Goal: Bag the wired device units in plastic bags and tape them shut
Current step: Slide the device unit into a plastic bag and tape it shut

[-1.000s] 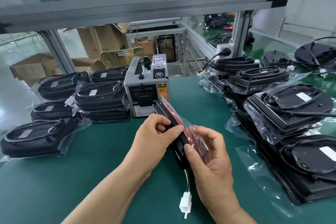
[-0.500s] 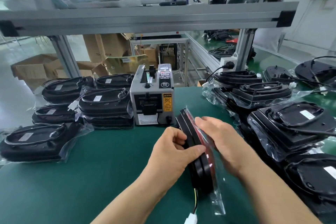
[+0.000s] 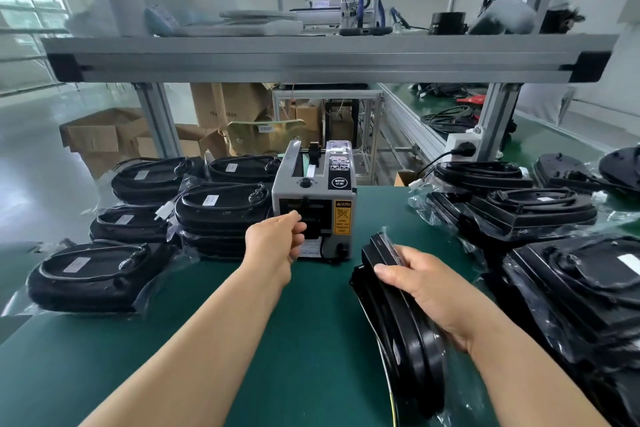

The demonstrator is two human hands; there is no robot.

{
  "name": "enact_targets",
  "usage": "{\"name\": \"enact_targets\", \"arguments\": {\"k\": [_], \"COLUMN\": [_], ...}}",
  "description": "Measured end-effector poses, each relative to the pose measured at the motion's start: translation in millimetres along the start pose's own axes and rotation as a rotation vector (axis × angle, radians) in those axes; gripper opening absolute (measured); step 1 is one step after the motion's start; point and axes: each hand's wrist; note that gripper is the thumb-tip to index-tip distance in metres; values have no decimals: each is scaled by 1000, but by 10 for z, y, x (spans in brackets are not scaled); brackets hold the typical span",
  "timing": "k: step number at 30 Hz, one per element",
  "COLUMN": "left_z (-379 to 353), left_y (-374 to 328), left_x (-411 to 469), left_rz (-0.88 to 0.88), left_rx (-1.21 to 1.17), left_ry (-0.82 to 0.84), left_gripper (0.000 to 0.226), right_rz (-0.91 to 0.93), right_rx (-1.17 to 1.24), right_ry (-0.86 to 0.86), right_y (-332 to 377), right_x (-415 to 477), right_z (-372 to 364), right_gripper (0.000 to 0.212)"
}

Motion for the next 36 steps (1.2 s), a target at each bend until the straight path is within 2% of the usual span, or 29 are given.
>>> {"name": "enact_targets", "arguments": {"k": [3,10,16,20,25,27,30,34,36], "left_z": [-76,-190,-132,-65,-191,-240,-315,-372,-304], "left_y": [-13,-40,54,121,27,-1,-14,11,41], "left_x": [131,192,162,146,138,161,170,100,-19], "left_rz": [118,179,87,-12,102,144,171,153,68], "left_rx": [-29,-119,-175,-92,-20,-42,-94,-271,-264], "left_ry": [-8,-15,-55,-71,-21,-14,-38,-112,-81], "left_gripper": [14,8,15,14,6,7,7,14,14], "right_rz": [9,23,-4,-10,-5,-15,-31,-8,-1], "right_rx": [-14,-20,-17,-23,-32,-23,64,57,68], "right_ry": [-16,-38,-45,-45,-61,-60,-33,-39,-25], "right_y": [37,93,75,55,54,44,28,20,9], "right_x": [-41,-92,-101,-82,-88,-83,-75,-72,-78], "right_z": [-12,-23,3,-6,1,12,10,20,41], "right_gripper": [55,54,55,54,52,46,25,22,19]}}
Point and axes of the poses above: each hand's wrist, its own x-axis towards the middle knuckle, its own z-axis out of the back of the hand, y = z × x, and after that the axes turned 4 degrees about -y, right-handed
